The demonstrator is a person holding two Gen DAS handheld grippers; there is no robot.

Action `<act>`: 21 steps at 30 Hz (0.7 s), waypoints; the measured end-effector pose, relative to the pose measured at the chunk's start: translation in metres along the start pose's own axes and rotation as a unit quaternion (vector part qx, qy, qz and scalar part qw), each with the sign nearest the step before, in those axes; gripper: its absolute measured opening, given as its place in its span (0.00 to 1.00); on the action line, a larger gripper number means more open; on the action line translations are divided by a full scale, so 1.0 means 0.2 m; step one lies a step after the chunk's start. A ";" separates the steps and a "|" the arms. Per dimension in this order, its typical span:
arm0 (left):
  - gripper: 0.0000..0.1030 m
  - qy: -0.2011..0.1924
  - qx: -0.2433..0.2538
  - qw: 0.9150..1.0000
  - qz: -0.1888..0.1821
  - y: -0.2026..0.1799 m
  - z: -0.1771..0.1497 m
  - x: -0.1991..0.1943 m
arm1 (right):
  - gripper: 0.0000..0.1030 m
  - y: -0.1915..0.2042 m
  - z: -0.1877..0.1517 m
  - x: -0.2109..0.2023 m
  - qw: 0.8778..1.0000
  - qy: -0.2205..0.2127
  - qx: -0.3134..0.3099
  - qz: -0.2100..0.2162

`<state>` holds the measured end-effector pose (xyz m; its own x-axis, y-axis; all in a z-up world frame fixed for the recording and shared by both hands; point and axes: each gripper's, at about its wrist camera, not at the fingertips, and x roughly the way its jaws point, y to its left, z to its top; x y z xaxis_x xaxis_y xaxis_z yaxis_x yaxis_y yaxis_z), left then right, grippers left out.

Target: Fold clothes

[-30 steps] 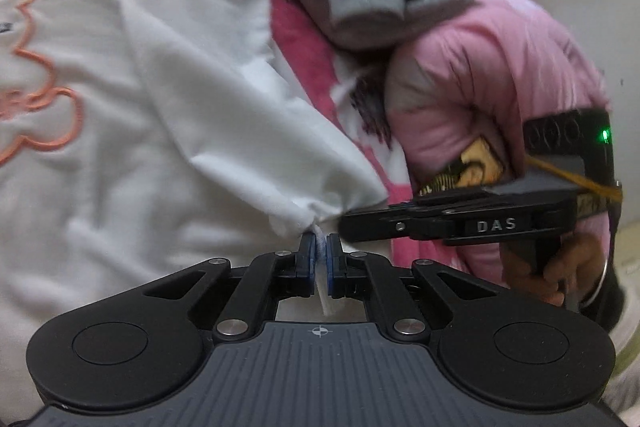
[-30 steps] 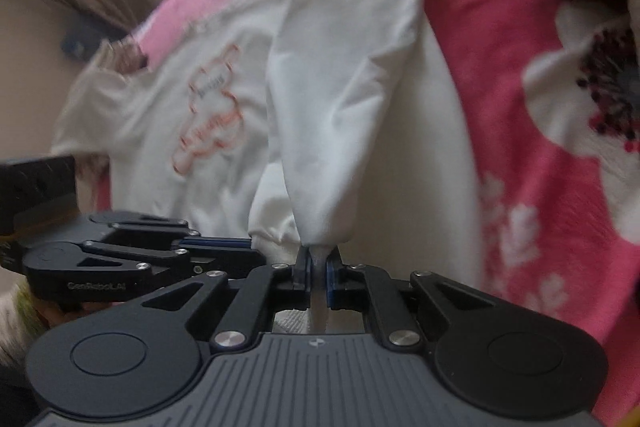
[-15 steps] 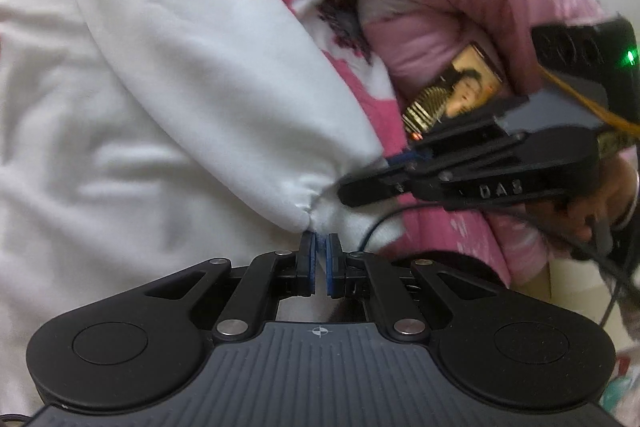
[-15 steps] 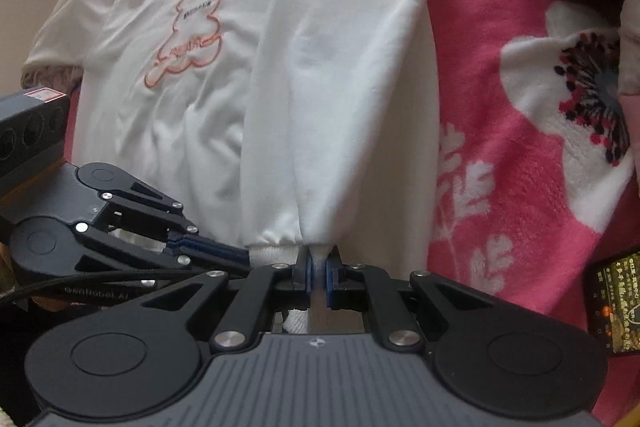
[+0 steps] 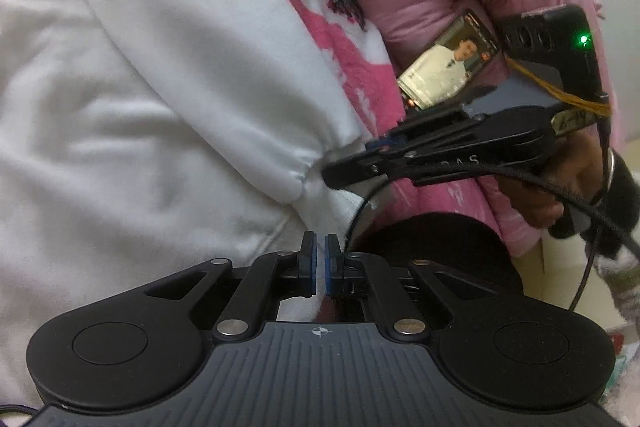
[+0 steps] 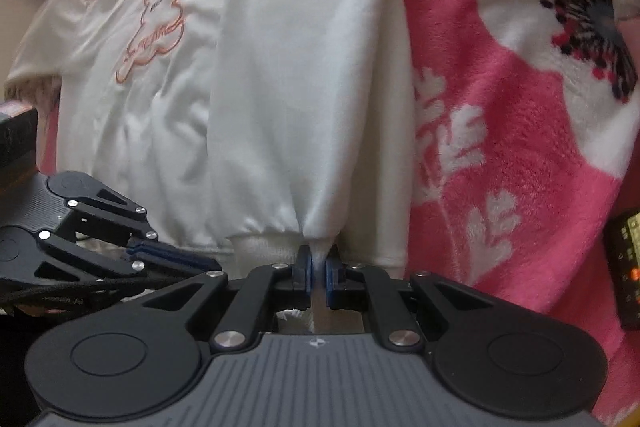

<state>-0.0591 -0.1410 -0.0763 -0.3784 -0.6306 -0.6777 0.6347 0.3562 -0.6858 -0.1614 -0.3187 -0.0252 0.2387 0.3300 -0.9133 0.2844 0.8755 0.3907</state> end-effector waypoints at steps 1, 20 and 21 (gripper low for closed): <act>0.06 -0.005 -0.007 1.000 -0.003 0.01 0.00 -0.01 | 0.08 -0.01 0.00 0.00 1.000 -0.003 0.007 0.005; 0.04 -0.066 -0.088 0.994 0.021 0.08 0.06 -0.03 | 0.07 0.00 -0.12 -0.06 0.997 -0.059 0.034 0.041; 0.04 -0.069 -0.083 0.994 0.024 0.06 0.05 -0.05 | 0.07 0.01 -0.12 -0.07 0.997 -0.060 0.030 0.043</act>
<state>-0.0409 -0.1379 -0.0755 -0.2479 -0.6947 -0.6752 0.5245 0.4897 -0.6965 -0.1866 -0.3127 -0.0144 0.3732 0.3554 -0.8570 0.3122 0.8217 0.4767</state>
